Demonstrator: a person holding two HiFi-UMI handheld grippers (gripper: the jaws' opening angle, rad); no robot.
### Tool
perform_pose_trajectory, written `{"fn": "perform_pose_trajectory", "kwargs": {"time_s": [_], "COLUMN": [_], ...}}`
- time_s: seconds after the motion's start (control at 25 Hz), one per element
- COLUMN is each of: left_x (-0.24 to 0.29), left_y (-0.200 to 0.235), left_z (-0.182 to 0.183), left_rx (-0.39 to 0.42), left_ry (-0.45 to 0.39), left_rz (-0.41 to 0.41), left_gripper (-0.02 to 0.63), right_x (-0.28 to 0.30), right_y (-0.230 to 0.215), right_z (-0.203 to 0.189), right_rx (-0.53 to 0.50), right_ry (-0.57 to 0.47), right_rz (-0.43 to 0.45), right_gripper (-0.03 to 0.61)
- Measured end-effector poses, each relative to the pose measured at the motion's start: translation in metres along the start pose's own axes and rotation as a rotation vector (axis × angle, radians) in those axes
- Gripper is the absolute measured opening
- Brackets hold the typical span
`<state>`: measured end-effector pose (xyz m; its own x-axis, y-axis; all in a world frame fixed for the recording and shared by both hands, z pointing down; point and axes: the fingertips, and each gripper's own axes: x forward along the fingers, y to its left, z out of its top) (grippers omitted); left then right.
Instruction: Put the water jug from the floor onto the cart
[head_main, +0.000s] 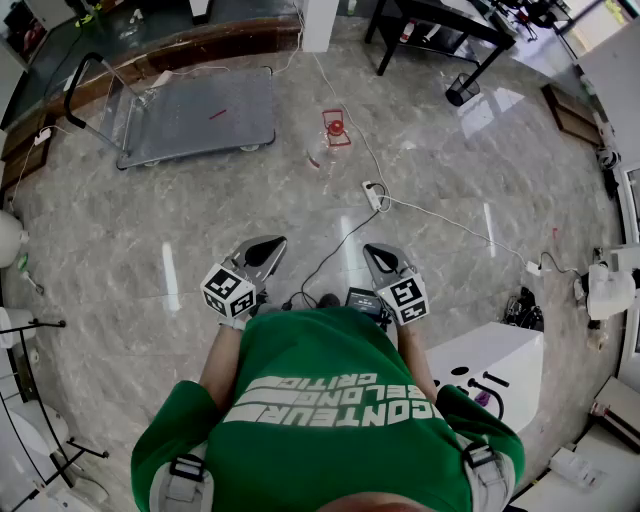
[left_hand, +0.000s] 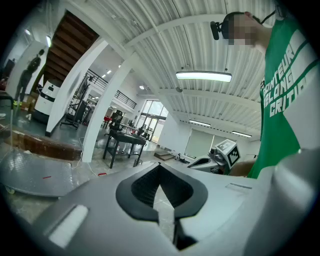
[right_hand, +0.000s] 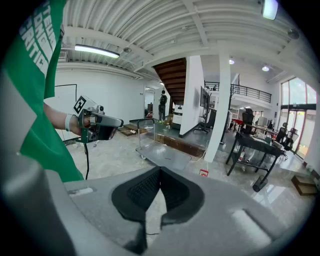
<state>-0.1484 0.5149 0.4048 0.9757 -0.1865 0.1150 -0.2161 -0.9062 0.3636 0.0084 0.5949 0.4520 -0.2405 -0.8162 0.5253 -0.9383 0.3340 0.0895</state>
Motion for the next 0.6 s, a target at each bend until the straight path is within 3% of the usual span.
{"fn": "perform_pose_trajectory", "kwargs": {"time_s": [0.6], "left_x": [-0.017], "left_y": [-0.006], "left_z": [-0.002], "left_rx": [-0.022], "left_ry": [-0.043], "left_rz": [0.021], "left_gripper": [0.011], "right_x": [-0.010], "right_y": [0.011], "right_z": [0.000], "right_rx": [0.039], "right_ry": [0.005], "right_rz": [-0.026], "right_gripper": [-0.008]}}
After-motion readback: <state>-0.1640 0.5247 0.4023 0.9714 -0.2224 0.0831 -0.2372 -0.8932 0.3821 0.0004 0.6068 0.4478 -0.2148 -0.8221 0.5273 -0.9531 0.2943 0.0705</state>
